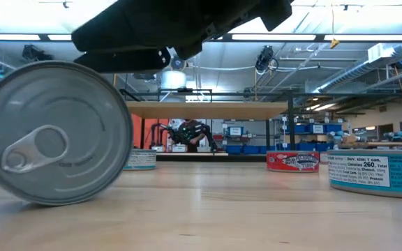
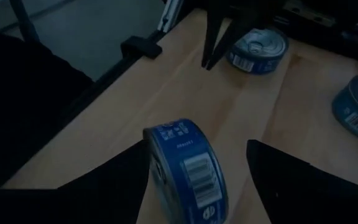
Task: Stack canned seafood by type on shelf
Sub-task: Put the blue tuna can on the shelf
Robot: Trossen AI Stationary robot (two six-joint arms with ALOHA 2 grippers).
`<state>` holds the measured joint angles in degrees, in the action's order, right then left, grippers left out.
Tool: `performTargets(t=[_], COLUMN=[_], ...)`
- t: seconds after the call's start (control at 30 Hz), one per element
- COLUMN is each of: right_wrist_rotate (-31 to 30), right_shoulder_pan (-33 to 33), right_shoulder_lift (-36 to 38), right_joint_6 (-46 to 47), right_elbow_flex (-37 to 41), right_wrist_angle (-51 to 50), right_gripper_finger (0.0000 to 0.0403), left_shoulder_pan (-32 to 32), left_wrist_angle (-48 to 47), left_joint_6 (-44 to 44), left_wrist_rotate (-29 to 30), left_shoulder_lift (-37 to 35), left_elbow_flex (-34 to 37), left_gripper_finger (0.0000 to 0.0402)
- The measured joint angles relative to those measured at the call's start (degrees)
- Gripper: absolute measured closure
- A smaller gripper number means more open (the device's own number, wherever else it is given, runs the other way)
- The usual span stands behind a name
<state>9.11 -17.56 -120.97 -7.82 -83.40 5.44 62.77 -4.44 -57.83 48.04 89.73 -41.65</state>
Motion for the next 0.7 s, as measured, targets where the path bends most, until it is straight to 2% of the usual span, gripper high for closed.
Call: performTargets(t=[0.27,0.5,0.7], right_wrist_rotate=[1.51,2.86,4.50], right_shoulder_pan=[0.61,0.92,1.08], right_shoulder_lift=[-0.02,-3.25,-3.74], right_joint_6=[-1.45,-2.45,-2.24], right_elbow_flex=[-0.04,-0.03,-0.09], right_wrist_angle=[-2.53,-2.43,-0.72], right_gripper_finger=[0.0121,0.0128,0.0155], left_shoulder_pan=[-0.56,-0.59,-0.64], left_wrist_angle=[1.46,2.03,2.99], left_joint_6=[2.26,3.36,3.85], left_wrist_rotate=[-0.69,-0.75,-0.76], left_shoulder_lift=[0.00,0.00,0.00], left_elbow_flex=[0.00,0.00,-0.02], left_gripper_finger=[0.0383,0.0383,0.0383])
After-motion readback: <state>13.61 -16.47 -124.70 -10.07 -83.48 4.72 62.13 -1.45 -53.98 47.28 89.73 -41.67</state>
